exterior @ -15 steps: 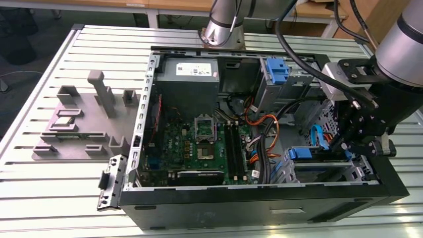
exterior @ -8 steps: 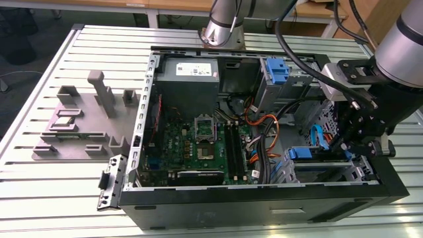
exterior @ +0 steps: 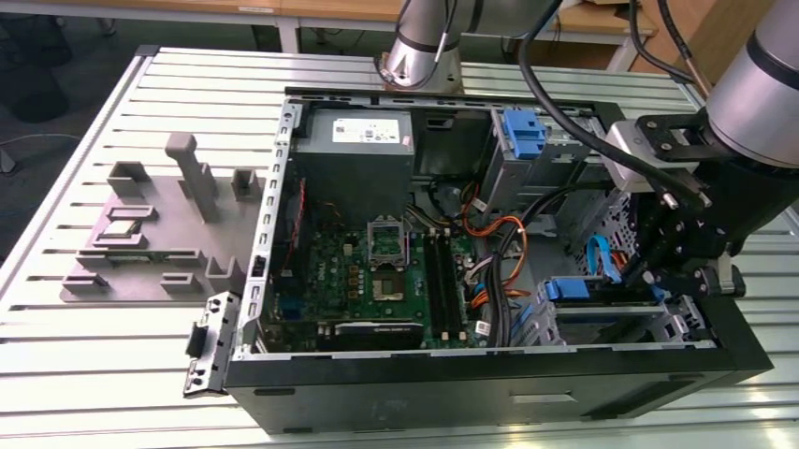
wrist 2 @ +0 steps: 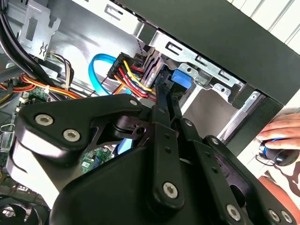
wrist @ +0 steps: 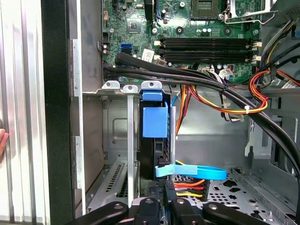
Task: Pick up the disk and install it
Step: 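Insert the second disk wire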
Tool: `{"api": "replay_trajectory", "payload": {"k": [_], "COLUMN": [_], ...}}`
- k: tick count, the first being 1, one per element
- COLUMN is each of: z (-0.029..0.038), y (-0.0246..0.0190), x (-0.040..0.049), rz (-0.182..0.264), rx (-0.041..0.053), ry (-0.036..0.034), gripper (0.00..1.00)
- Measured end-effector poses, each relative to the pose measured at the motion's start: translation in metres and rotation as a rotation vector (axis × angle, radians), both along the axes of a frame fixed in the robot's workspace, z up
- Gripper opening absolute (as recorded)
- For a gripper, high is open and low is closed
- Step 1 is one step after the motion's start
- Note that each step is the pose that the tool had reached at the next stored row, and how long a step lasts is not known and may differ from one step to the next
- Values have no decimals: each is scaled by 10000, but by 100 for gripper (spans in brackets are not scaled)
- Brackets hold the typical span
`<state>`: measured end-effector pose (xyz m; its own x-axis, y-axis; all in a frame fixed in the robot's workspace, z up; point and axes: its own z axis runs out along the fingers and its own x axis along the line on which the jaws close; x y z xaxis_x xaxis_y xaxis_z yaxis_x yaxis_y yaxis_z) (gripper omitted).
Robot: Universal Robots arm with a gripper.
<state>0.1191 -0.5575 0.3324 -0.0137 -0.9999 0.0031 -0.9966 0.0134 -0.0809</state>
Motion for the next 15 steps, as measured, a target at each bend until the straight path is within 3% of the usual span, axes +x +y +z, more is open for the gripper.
{"api": "replay_trajectory", "payload": {"k": [4,5,7,13,15], "z": [-1,-1,1,79,79], "y": [0,0,0,0,0], "x": [0,0,0,0,-1], "rz": [0,0,0,0,0], "rx": [0,0,0,6,121], "ry": [0,0,0,0,-1], "gripper": [17,24,24,24,24]}}
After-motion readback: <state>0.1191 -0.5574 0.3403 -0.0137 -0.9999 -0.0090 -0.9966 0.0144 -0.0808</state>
